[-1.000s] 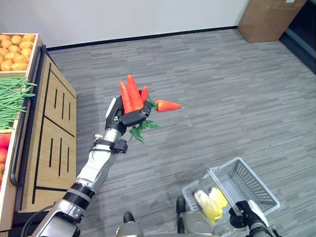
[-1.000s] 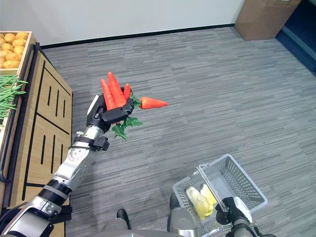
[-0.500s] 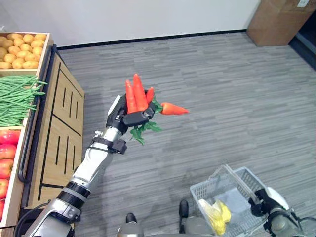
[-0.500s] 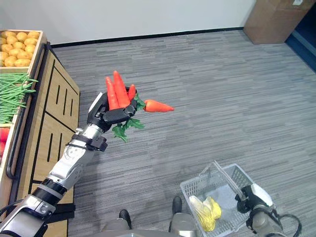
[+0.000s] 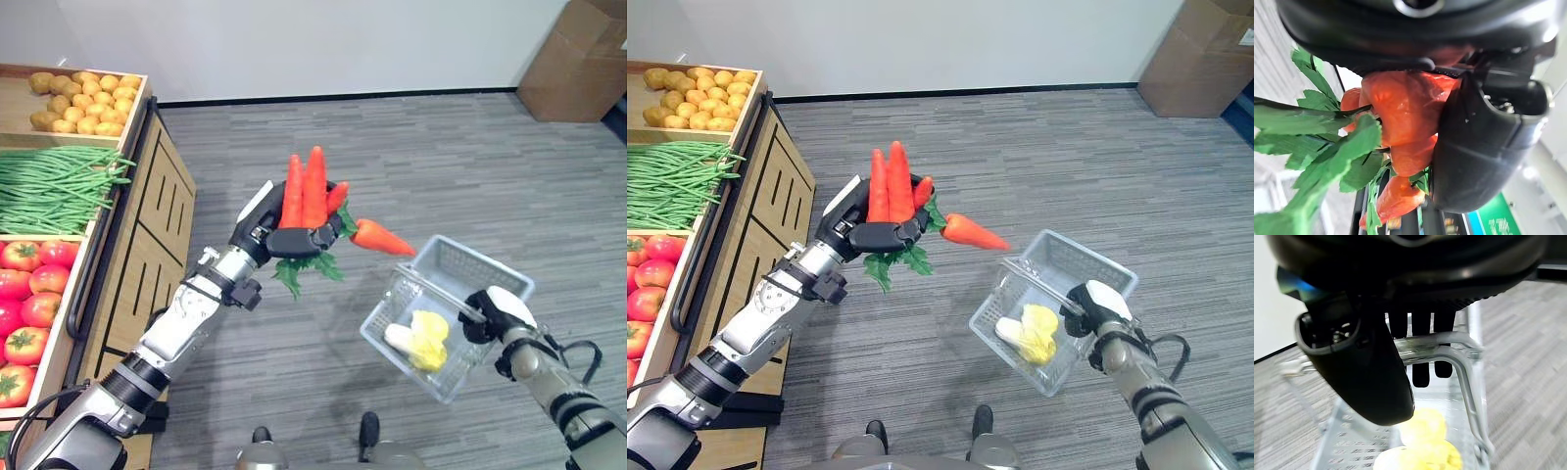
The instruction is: Get the vegetables into the basket
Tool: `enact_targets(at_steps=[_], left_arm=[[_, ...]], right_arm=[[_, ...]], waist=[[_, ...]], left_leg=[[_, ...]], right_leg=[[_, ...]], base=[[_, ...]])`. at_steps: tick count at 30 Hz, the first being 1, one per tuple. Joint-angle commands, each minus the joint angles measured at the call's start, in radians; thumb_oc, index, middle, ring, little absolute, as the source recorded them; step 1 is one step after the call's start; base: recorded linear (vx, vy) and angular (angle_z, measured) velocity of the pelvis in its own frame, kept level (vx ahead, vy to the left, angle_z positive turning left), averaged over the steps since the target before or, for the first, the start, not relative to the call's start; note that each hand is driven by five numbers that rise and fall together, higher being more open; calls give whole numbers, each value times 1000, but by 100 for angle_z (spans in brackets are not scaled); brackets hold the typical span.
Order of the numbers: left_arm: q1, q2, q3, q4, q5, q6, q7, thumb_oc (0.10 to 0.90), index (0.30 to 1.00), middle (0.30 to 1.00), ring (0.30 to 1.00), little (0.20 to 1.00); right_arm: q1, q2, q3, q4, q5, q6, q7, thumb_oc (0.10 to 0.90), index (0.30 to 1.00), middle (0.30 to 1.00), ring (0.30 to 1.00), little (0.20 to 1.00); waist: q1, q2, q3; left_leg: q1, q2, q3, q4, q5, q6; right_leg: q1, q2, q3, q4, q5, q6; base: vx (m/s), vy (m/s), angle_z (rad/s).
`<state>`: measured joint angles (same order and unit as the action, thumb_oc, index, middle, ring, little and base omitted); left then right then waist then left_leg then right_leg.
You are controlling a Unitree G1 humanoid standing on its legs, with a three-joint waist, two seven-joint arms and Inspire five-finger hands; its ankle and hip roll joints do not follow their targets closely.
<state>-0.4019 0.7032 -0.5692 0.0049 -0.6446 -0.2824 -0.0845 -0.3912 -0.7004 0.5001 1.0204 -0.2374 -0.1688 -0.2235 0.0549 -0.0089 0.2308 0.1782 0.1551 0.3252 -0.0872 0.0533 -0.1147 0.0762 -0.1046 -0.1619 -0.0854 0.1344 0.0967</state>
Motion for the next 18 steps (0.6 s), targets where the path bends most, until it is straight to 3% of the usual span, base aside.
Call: enact_targets(at_steps=[1, 12, 18], left_arm=[[-191, 8, -39, -65, 4, -91, -22, 400, 300, 300, 300, 300], [-272, 24, -138, -66, -22, -78, -70, 400, 300, 300, 300, 300], [-336, 23, -208, -77, -20, -82, -74, 400, 300, 300, 300, 300]], right_arm=[[-239, -49, 27, 45, 29, -25, -81, 400, 300, 300, 300, 300], [-475, -1, 90, 42, 108, -20, -106, 400, 300, 300, 300, 300], [-587, 33, 94, 0, 213, -37, -116, 400, 300, 300, 300, 300]], waist=[[14, -21, -35], [26, -4, 14], [25, 4, 40]], left_leg=[[-37, 28, 7, 0, 23, -33], [-78, 35, 19, 0, 34, -32], [-115, 41, 31, 0, 48, -34]], right_leg=[[19, -29, 36, 55, -114, 68], [-48, -19, 63, 58, -93, 68], [-102, -15, 82, 61, -73, 69]], base=[[-36, 8, 4], [-57, 13, -7], [-72, 14, -10]])
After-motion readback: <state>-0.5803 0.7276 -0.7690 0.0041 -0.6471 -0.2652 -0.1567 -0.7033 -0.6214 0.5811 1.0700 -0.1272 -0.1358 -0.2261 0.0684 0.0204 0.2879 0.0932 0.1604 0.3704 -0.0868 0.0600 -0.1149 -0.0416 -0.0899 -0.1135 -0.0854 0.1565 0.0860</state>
